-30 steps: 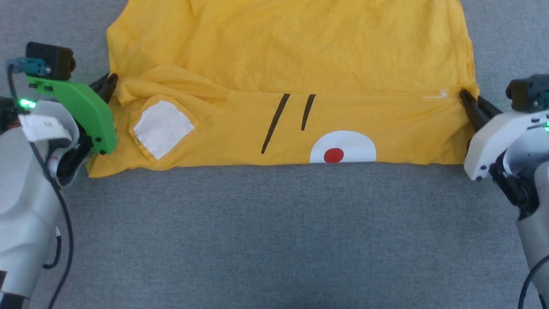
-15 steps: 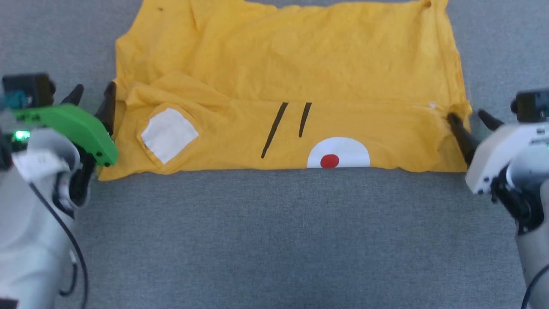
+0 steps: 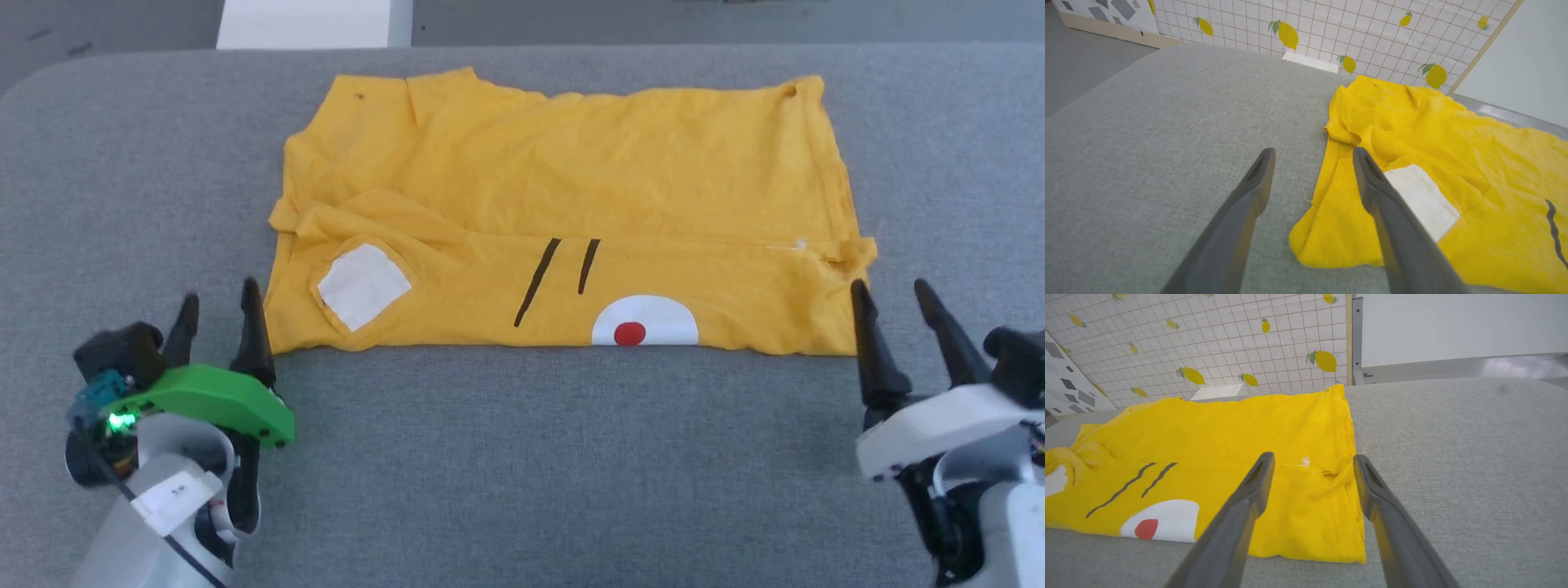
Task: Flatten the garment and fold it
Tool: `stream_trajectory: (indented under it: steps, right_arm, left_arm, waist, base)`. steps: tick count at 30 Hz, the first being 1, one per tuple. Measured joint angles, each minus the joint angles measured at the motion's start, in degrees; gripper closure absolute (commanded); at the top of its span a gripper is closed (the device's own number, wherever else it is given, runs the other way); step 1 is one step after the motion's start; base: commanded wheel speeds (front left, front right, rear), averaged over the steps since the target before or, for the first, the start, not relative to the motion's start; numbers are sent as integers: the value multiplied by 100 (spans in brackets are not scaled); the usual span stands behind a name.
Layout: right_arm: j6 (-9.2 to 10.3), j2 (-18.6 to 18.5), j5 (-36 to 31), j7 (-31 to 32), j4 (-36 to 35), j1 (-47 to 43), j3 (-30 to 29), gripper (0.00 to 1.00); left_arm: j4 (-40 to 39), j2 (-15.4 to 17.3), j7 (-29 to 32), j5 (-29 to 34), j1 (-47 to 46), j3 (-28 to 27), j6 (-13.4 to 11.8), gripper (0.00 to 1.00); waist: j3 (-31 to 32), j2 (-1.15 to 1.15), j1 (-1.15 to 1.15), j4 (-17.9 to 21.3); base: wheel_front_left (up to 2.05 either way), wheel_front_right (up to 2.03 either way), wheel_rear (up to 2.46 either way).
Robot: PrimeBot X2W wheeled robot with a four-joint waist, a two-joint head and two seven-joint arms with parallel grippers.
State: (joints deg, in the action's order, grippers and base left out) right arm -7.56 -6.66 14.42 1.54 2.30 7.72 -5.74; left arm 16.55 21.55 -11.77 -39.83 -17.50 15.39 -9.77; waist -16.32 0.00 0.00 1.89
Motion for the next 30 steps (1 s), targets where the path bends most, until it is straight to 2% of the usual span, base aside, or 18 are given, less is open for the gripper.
stream_trajectory:
  steps: [12,16,17,18,21,25,30]
  right_arm:
    - [0,88,-248,-156,-181,-110,198,0]
    - [0,90,-319,-116,-204,-105,241,0]
    - [0,93,-335,-104,-204,-105,246,0]
    - [0,118,-371,-93,-201,-103,224,0]
    - [0,167,-447,-27,-174,-77,129,0]
    - [-1,253,-587,357,-12,103,-153,0]
    - [0,342,-656,1647,655,581,-511,0]
  left_arm:
    - [283,31,2047,-499,-3,-15,-933,0]
    - [181,226,2819,-599,-82,56,-1046,0]
    - [132,271,2925,-620,-86,64,-1045,56]
    - [-43,376,3142,-693,-73,91,-1042,100]
    - [-209,371,3193,-753,-43,129,-1017,100]
    - [-341,360,3153,-757,-20,144,-1001,100]
    - [-422,353,3133,-757,-15,201,-937,100]
  waist:
    - [34,0,0,239]
    - [5,0,0,312]
    - [-2,0,0,324]
    - [-28,0,0,352]
    - [-48,0,0,351]
    - [-69,0,0,322]
    - [-97,0,0,240]
  base:
    - [0,0,0]
    - [0,0,0]
    - [0,0,0]
    - [0,0,0]
    - [0,0,0]
    - [0,0,0]
    - [0,0,0]
